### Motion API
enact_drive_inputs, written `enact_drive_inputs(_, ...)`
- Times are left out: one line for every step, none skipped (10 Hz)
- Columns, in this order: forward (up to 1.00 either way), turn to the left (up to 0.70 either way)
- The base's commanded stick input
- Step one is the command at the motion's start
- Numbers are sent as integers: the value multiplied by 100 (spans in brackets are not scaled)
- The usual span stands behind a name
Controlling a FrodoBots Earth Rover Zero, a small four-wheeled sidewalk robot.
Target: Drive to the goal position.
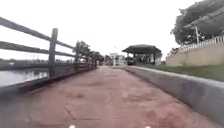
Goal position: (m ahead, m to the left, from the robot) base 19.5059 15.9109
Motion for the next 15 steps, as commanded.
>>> enact_drive_inputs(100,-29)
enact_drive_inputs(100,-29)
enact_drive_inputs(100,-29)
enact_drive_inputs(100,-29)
enact_drive_inputs(100,-29)
enact_drive_inputs(100,-29)
enact_drive_inputs(100,-29)
enact_drive_inputs(100,-29)
enact_drive_inputs(100,-1)
enact_drive_inputs(100,11)
enact_drive_inputs(100,11)
enact_drive_inputs(100,11)
enact_drive_inputs(100,11)
enact_drive_inputs(100,11)
enact_drive_inputs(100,11)
